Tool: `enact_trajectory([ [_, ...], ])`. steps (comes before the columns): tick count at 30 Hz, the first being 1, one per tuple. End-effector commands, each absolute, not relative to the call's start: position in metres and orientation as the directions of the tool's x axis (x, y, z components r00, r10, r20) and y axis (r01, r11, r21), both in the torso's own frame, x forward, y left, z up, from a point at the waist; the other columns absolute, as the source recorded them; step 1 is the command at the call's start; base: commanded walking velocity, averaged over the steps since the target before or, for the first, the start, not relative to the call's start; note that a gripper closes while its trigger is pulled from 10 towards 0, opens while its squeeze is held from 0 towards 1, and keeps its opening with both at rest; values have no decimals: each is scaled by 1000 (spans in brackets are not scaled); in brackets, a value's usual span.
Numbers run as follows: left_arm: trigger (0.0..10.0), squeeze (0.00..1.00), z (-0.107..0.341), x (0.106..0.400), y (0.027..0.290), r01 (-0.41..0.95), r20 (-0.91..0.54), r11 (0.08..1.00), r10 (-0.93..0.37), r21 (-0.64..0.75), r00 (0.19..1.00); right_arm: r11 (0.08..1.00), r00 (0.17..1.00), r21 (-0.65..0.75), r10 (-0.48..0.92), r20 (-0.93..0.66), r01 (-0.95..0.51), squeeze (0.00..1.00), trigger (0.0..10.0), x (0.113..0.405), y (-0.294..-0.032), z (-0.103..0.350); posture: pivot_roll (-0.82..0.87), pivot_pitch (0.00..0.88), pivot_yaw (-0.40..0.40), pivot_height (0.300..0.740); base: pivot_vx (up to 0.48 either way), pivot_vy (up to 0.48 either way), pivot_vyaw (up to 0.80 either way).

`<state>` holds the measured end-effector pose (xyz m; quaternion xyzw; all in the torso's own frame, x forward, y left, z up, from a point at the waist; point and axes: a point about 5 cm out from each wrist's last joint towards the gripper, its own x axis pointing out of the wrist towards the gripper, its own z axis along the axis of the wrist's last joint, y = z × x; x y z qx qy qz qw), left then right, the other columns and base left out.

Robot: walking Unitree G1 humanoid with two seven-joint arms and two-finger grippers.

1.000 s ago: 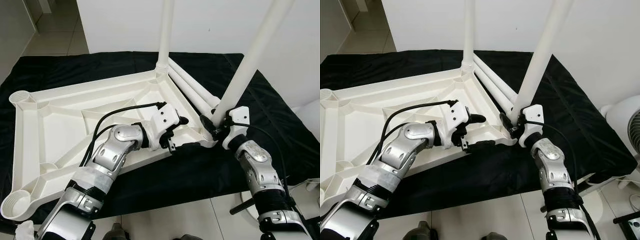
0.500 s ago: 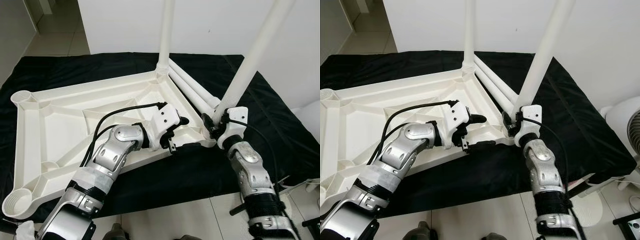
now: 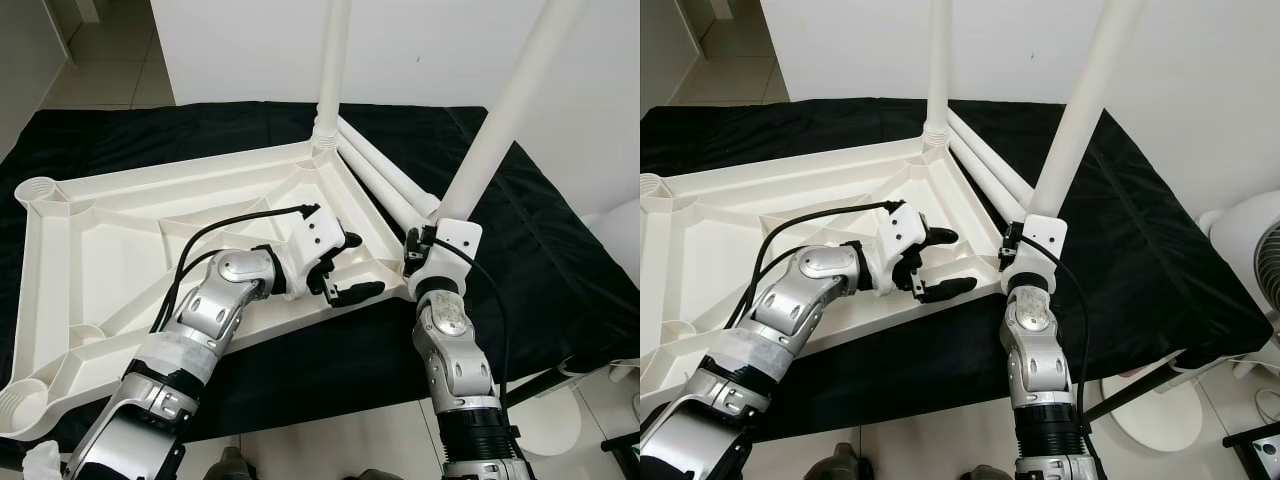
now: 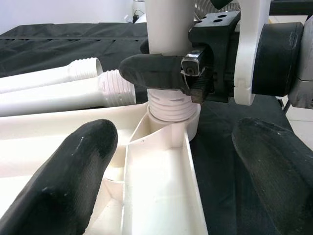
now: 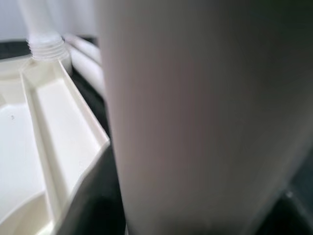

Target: Building children table

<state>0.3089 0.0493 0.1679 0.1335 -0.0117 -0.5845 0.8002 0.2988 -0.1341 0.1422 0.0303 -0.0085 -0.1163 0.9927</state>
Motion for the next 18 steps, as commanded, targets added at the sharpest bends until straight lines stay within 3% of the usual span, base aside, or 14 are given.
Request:
enact_trajectory([
  [1,10000,0,170,310,47,927,-136,285,-936,244,324,962,969,122,-237,-65,243,569,10000,290,-124,131,-10,0,-48,740,0,0,0],
  [2,10000,0,170,310,47,927,-136,285,-936,244,324,962,969,122,-237,-65,243,569,10000,290,-124,131,-10,0,-48,740,0,0,0],
  [3,10000,0,170,310,47,927,-137,283,-937,245,322,964,971,121,-232,-53,237,1000,10000,290,-126,132,-9,0,-47,740,0,0,0],
  [13,10000,0,165,307,50,930,-151,273,-937,245,315,988,990,66,-138,-41,140,1000,10000,284,-138,131,-6,0,-56,740,0,0,0],
  [14,10000,0,164,306,50,931,-153,273,-937,241,314,994,995,55,-90,-53,93,608,10000,284,-142,127,-8,2,-55,740,0,0,0],
  [15,10000,0,164,306,50,931,-153,273,-937,241,314,994,995,55,-90,-53,93,608,10000,284,-142,127,-8,2,-55,740,0,0,0],
  [16,10000,0,164,306,50,932,-154,273,-937,238,314,998,997,41,-49,-59,52,208,10000,284,-145,125,-9,5,-54,740,0,0,0],
  [17,10000,0,164,305,50,932,-154,275,-936,234,315,999,998,31,-19,-61,21,0,10000,284,-148,124,-10,7,-52,740,0,0,0],
  [18,10000,0,164,305,50,933,-153,276,-937,231,315,1000,998,15,18,-56,-17,0,10000,284,-153,124,-12,10,-47,740,0,0,0],
])
